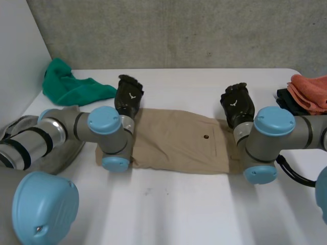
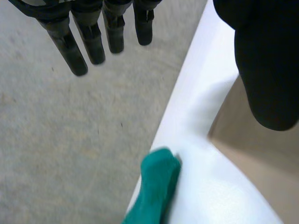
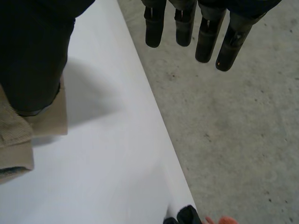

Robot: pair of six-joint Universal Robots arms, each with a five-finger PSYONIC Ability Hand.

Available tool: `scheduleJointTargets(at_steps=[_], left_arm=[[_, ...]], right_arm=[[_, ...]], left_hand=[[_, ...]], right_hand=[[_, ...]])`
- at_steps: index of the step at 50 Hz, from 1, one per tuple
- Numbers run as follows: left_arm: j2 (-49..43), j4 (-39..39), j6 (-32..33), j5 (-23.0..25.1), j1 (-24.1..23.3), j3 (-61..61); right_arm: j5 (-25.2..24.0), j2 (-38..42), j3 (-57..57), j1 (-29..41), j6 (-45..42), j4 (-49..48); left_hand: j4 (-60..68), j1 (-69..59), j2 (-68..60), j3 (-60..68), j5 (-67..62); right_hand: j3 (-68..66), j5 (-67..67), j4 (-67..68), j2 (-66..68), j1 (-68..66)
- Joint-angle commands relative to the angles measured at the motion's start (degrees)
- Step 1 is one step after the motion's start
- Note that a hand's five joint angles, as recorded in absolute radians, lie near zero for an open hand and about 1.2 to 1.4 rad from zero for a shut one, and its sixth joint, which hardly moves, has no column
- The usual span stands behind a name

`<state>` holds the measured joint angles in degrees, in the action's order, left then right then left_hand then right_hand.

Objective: Fold the laundry.

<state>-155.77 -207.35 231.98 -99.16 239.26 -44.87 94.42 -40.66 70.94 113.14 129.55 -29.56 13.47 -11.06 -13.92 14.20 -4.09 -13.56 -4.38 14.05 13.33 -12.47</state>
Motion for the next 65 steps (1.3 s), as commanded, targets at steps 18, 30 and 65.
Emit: scheduleJointTargets(at_steps=[18,30,65], left_arm=[[38.2,5.8,-23.5,6.9,-1.3,-40.8],[41.9,11.8,-31.1,10.2,0.0,-46.4],[54.4,11.8,-31.9,9.2,5.3,-52.1]], right_arm=[[-21.3,-25.9,22.4,-9.0,23.8,36.0],[-19.5,-21.0,25.6,-9.9,22.8,22.8],[-27.8,-32.6,16.5,-0.6,-0.3,18.4]], left_hand=[[-3.5,1.1,3.9,-4.2,4.1],[-3.1,0.7,3.5,-3.8,3.7],[-3.3,0.8,3.7,-4.0,3.9]], right_hand=[[-2.9,-2.1,2.4,3.1,-4.0],[-27.6,-26.7,27.1,27.8,-28.7],[-66.4,-65.6,65.9,66.7,-67.5]])
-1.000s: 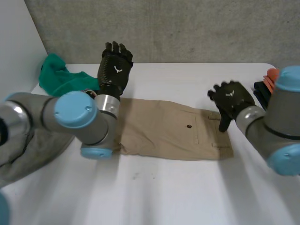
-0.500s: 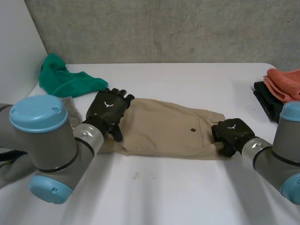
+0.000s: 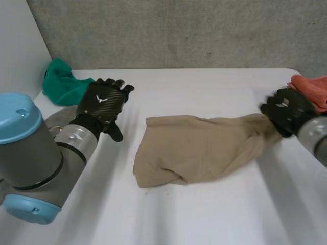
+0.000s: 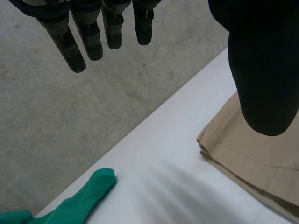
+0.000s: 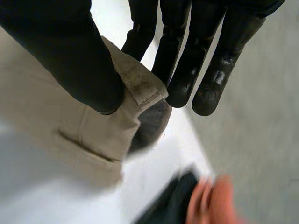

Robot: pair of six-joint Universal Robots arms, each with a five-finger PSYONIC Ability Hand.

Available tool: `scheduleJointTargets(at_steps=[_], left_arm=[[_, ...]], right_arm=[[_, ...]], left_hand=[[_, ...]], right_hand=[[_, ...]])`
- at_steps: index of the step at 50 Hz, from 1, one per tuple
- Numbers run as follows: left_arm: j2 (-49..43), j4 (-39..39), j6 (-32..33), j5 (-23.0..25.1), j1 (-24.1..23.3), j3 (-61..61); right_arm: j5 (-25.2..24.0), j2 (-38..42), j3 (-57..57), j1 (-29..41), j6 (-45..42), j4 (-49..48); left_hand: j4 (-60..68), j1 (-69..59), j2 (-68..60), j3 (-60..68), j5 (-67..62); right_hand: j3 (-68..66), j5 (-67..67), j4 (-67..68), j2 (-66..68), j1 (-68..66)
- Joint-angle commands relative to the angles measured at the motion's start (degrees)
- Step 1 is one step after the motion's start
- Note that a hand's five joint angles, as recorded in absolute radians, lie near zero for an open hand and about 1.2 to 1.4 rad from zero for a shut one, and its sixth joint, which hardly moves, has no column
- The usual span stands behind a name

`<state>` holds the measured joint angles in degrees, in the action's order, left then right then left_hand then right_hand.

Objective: Fold the laundry.

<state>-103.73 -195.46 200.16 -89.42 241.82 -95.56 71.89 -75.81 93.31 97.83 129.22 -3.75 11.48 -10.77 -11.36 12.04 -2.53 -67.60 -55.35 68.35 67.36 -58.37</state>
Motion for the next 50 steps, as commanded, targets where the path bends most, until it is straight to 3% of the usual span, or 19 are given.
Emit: scheduleJointTargets(at_steps=[1,7,9,14,15,16,17,20,26,29,32,36,43,50], left_arm=[[3.2,-0.1,-0.1,-0.9,3.6,-1.6],[6.0,0.0,-0.2,-1.6,6.1,-3.2],[6.5,0.1,-0.2,-1.5,6.6,-3.9],[6.5,-0.1,-0.2,-1.4,7.3,-5.2],[6.5,-0.1,-0.2,-1.4,7.3,-5.2],[6.4,-0.1,-0.2,-1.3,7.3,-5.2],[6.2,-0.2,-0.2,-1.2,7.3,-4.8],[5.8,-0.4,-0.2,-1.2,7.5,-3.1],[2.5,-1.9,-0.1,-1.5,5.9,4.1],[-0.7,-1.8,-0.1,-1.6,2.9,9.2],[-5.3,-1.2,-0.1,-1.4,-1.3,14.0],[-12.0,1.4,-0.1,-1.5,-6.0,19.8],[-23.1,11.1,-0.1,-2.2,-8.9,28.5],[-29.9,19.1,0.6,-7.9,-9.6,32.5]], right_arm=[[-7.7,5.5,-7.0,18.5,-0.4,-9.7],[-12.7,16.5,-11.7,30.0,-1.5,-12.3],[-12.6,21.0,-13.2,31.7,-2.4,-11.9],[-10.7,22.9,-15.9,32.7,-2.0,-11.5],[-10.0,22.6,-16.1,32.9,-1.5,-11.5],[-8.4,22.0,-16.1,33.0,0.3,-11.5],[-7.7,21.7,-16.1,33.1,1.8,-11.5],[-5.8,18.6,-15.5,32.7,12.0,-11.5],[-2.4,8.1,-14.4,31.5,34.9,-10.2],[1.8,5.3,-14.5,26.6,42.6,-4.9],[5.3,5.7,-15.4,22.3,44.1,1.8],[7.1,7.9,-17.8,21.6,43.5,6.9],[7.3,17.5,-23.3,21.4,42.7,10.3],[7.4,26.1,-25.9,21.6,41.6,10.6]], left_hand=[[-1.3,0.6,1.1,-1.8,2.3],[-1.3,0.6,1.1,-1.8,2.3],[-1.3,0.6,1.1,-1.8,2.3],[-1.4,0.7,1.3,-2.0,2.5],[-1.4,0.7,1.3,-2.0,2.5],[-1.4,0.7,1.3,-2.0,2.5],[-1.4,0.7,1.3,-2.0,2.5],[-1.5,0.8,1.4,-2.0,2.5],[-1.4,0.7,1.3,-2.0,2.5],[-1.3,0.6,1.1,-1.8,2.3],[-1.3,0.6,1.1,-1.8,2.3],[-0.8,0.1,0.6,-1.3,1.8],[-0.8,0.1,0.6,-1.3,1.8],[-0.6,-0.1,0.5,-1.2,1.6]], right_hand=[[-12.4,-14.6,11.6,12.6,-21.6],[-12.4,-14.6,11.6,12.6,-21.6],[-12.4,-14.6,11.6,12.6,-21.6],[-12.4,-14.6,11.6,12.6,-21.6],[-7.5,-9.7,6.7,7.7,-16.7],[23.2,21.0,-24.0,-23.0,14.0],[37.5,35.3,-38.3,-37.3,28.3],[57.6,55.4,-58.4,-57.4,48.4],[57.6,55.4,-58.4,-57.4,48.4],[57.6,55.4,-58.4,-57.4,48.4],[57.6,55.4,-58.4,-57.4,48.4],[57.6,55.4,-58.4,-57.4,48.4],[57.6,55.4,-58.4,-57.4,48.4],[57.6,55.4,-58.4,-57.4,48.4]])
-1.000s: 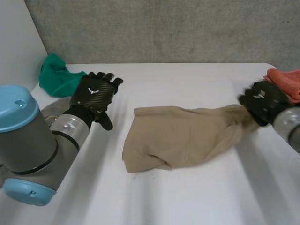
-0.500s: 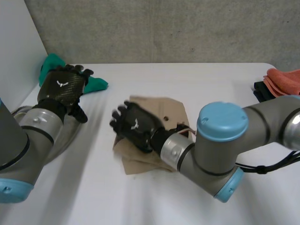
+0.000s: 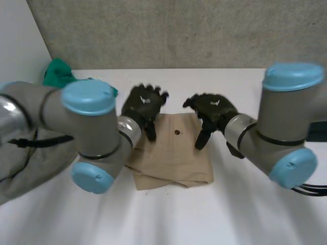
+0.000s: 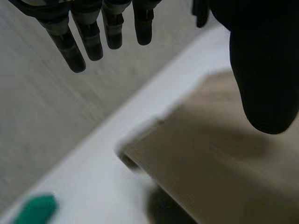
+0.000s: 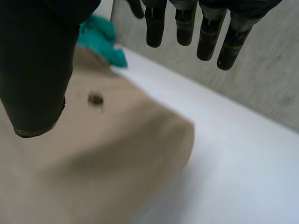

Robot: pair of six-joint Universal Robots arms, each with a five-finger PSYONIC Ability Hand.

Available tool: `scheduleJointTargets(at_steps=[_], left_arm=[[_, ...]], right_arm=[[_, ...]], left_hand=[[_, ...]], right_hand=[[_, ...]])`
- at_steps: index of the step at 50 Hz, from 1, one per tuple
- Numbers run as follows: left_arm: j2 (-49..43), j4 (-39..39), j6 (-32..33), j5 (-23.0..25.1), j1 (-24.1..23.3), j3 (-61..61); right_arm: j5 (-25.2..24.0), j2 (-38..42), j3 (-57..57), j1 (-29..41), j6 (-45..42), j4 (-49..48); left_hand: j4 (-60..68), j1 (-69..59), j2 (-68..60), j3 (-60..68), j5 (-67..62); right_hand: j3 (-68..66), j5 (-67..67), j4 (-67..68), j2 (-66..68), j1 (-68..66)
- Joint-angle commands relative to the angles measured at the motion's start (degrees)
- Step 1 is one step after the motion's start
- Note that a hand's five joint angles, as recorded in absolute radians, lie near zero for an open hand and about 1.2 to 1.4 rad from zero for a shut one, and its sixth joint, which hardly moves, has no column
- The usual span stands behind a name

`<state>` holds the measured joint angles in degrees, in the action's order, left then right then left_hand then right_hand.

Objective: Fold the laundry.

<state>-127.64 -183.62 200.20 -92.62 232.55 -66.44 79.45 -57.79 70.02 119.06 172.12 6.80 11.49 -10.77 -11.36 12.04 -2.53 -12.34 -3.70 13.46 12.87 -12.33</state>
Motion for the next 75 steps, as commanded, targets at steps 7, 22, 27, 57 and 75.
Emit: scheduleJointTargets(at_steps=[7,22,27,57,75], left_arm=[[-8.2,11.0,3.7,-5.4,-0.2,2.6],[4.8,9.2,4.1,-4.5,-0.3,2.0],[10.6,5.5,3.5,-0.3,0.4,1.8],[15.1,15.1,-0.1,33.6,7.7,-1.3],[15.6,15.2,0.3,33.4,7.7,-3.3]], right_arm=[[3.1,12.3,-2.8,0.5,-9.1,-0.6],[6.9,-4.0,7.6,1.2,-10.5,-9.8],[6.9,-11.5,19.8,2.1,-10.4,-17.0],[12.1,2.0,32.1,12.8,-19.1,-50.9],[12.2,0.8,29.8,12.3,-18.0,-40.5]], left_hand=[[-0.4,-0.3,0.3,-1.0,1.5],[-1.5,0.8,1.4,-2.0,2.5],[-1.3,0.6,1.1,-1.8,2.3],[0.9,-1.6,-1.0,0.4,0.1],[1.1,-1.8,-1.2,0.5,0.0]], right_hand=[[2.3,3.7,-3.5,-2.9,2.3],[2.3,3.7,-3.5,-2.9,2.3],[2.3,3.7,-3.5,-2.9,2.3],[-15.9,-14.5,14.8,15.4,-15.9],[2.3,3.7,-3.5,-2.9,2.3]])
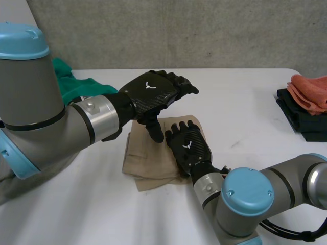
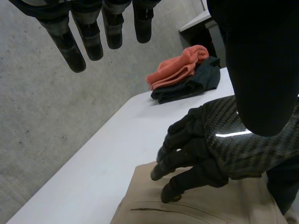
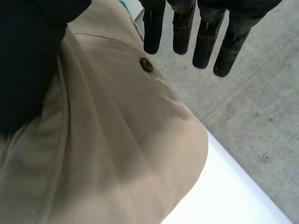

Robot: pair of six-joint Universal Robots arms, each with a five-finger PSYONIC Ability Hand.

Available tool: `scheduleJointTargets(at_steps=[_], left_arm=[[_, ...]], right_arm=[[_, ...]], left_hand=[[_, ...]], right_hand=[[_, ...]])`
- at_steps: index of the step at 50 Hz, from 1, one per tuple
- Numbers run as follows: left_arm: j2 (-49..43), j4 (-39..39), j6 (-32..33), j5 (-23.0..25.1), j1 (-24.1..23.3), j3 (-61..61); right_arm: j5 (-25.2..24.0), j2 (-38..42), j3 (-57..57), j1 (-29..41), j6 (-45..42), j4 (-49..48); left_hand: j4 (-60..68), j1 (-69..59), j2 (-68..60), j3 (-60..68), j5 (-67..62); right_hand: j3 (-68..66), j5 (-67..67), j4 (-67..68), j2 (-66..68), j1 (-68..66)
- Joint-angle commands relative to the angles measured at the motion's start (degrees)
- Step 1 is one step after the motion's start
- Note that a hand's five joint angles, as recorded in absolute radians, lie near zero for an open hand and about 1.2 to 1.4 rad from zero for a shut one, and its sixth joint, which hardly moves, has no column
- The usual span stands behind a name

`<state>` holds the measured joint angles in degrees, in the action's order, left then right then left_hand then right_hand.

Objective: Fold the laundry.

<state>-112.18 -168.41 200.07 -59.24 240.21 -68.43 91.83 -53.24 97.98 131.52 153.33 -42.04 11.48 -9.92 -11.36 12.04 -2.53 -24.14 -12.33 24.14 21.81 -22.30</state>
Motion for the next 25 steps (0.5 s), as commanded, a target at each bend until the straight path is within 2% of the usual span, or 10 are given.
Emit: scheduleJointTargets(at_steps=[1,12,21,25], left_arm=[[0.1,0.0,0.4,0.0,0.1,-1.4],[0.1,0.0,0.4,0.1,0.1,-1.4],[0.1,-0.1,0.4,0.2,0.1,-1.4],[0.1,0.0,0.4,0.2,0.1,-1.4]], right_arm=[[-0.2,-4.2,2.2,-0.1,0.9,9.4],[-1.0,-5.0,2.8,-0.7,3.6,11.7],[-0.9,-0.4,-2.4,-0.7,3.4,11.2],[-0.9,1.5,-4.7,-0.7,3.0,11.2]], left_hand=[[1.1,-2.7,-1.2,0.5,0.0],[1.3,-2.8,-1.4,0.7,-0.2],[1.3,-2.8,-1.4,0.7,-0.2],[1.3,-2.8,-1.4,0.7,-0.2]], right_hand=[[14.1,12.3,-14.1,-11.8,12.3],[14.1,12.3,-14.1,-11.8,12.3],[14.1,12.3,-14.1,-11.7,12.2],[9.9,8.0,-9.9,-7.5,8.0]])
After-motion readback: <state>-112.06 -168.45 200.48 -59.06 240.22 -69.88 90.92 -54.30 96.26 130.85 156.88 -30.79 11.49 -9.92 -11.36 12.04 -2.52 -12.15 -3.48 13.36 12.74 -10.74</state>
